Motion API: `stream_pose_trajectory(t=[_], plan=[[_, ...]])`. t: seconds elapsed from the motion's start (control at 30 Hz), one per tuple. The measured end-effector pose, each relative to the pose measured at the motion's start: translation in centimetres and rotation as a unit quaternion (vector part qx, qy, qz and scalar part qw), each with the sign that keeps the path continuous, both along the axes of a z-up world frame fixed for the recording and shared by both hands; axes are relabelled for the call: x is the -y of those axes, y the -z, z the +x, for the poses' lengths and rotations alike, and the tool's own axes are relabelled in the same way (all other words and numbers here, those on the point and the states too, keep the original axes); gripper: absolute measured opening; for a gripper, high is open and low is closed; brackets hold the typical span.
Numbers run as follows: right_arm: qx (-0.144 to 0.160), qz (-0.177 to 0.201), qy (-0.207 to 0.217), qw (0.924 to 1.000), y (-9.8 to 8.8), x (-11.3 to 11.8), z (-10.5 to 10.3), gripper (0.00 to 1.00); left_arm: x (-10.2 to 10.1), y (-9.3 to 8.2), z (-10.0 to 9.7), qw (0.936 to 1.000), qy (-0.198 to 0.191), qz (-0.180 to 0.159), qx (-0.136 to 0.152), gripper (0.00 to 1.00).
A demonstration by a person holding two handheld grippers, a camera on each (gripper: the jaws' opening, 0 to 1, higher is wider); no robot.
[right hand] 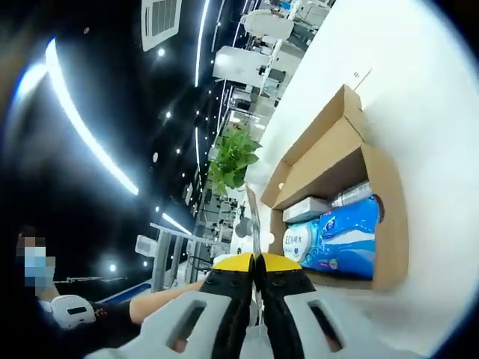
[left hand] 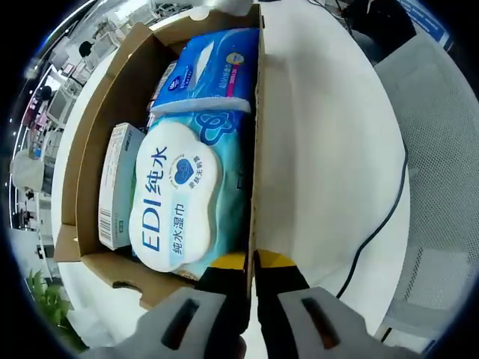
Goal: Operate the shoe box by opening the lid, removing the specified soft item, and placing it in the target area until the item is outside and the box remains undamaged.
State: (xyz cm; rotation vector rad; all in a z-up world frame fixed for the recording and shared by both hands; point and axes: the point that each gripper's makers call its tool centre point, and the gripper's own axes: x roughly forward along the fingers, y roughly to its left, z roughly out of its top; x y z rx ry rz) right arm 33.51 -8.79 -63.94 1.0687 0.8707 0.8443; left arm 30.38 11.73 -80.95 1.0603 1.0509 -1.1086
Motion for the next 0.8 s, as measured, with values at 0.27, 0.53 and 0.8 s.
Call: stream_pose_trajectory(t=[0.27, 0.53, 0.8], plan=[[0.001, -0.013, 0.002, 0.9999, 0.0, 3.2, -1.2, 0.0, 0.0, 0.0, -0.1, 1.0, 0.0, 0.0, 0.0, 0.01], [-0.012, 0.003, 0.017, 0.9998, -1.6, 7.0, -0.7, 0.0, 0.0, 0.0, 0.0, 1.0, 0.0, -0.001, 0.002, 0.01], [-0.006, -0.022, -0.004, 0.9997, -3.6, 9.3, -1.4, 0.0, 0.0, 0.1, 0.0, 1.0, 0.0, 0.0, 0.001, 0.01]])
